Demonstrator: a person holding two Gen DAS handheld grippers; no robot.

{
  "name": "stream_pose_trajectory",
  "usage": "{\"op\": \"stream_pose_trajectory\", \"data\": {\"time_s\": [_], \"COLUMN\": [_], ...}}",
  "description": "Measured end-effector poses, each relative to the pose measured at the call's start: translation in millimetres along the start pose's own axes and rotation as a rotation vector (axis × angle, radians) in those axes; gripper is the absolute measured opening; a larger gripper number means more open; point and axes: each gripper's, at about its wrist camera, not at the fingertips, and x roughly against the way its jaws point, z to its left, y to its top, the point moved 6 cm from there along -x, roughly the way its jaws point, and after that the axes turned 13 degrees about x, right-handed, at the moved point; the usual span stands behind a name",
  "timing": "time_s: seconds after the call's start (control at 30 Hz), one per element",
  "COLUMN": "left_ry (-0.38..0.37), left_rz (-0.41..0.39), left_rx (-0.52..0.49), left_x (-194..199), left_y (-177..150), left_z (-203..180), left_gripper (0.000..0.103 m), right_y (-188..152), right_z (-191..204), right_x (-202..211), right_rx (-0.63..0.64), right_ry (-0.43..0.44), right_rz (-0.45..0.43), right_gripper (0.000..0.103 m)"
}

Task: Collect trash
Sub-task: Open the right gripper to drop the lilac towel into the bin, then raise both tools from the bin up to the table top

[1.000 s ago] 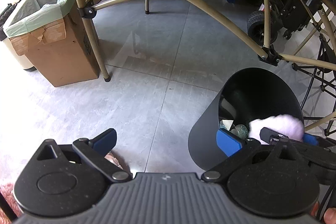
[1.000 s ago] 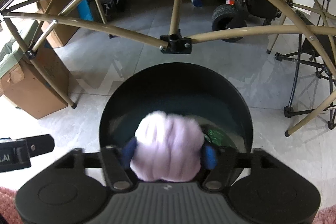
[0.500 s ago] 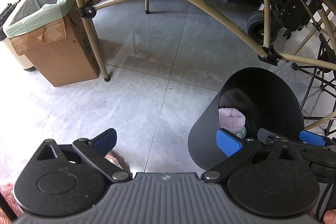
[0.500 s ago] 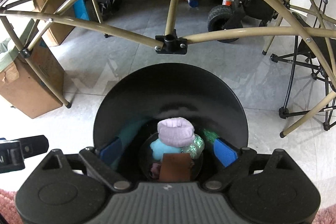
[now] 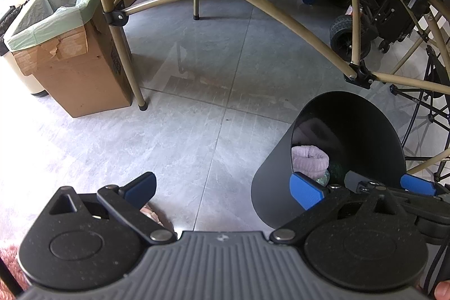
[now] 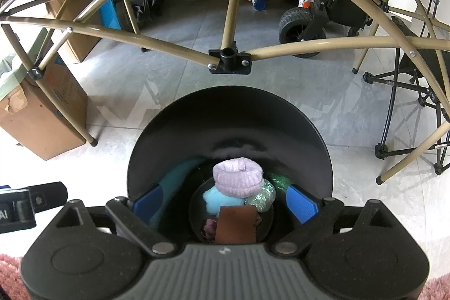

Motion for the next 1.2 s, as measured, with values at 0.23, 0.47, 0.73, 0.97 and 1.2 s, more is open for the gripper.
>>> {"op": "stream_pose_trajectory", "data": {"time_s": [0.23,0.47,0.73,0.97,1.2], "left_ry": [-0.005,-0.018,-0.038,-0.075,-0.085], "left_rz": [-0.017,-0.054,-0.122,-0.21,-0.282], "left_rx": [-0.003,-0.007,-0.019,-0.007,-0.009], "left_x": [5,14,30,53,69], "left_y": [2,6,6,8,9], "left_z": [-1,-1,-7,-12,-16], "left_gripper": [0.103,0.103,0.103,0.103,0.103], "right_y": [2,6,11,11,10], "right_z": [0,-4,-9,-14,-21], "right_x": [7,19,45,71,99], "right_rx": [0.001,-0.005,0.033,0.056,0.057], "right_ry": [0.014,0.022,0.017,0.026,0.039], "right_rz": [-0.025,-0.07,-0.164,-0.26,-0.387], "right_gripper": [0.095,0.095,0.103,0.103,0.103]}}
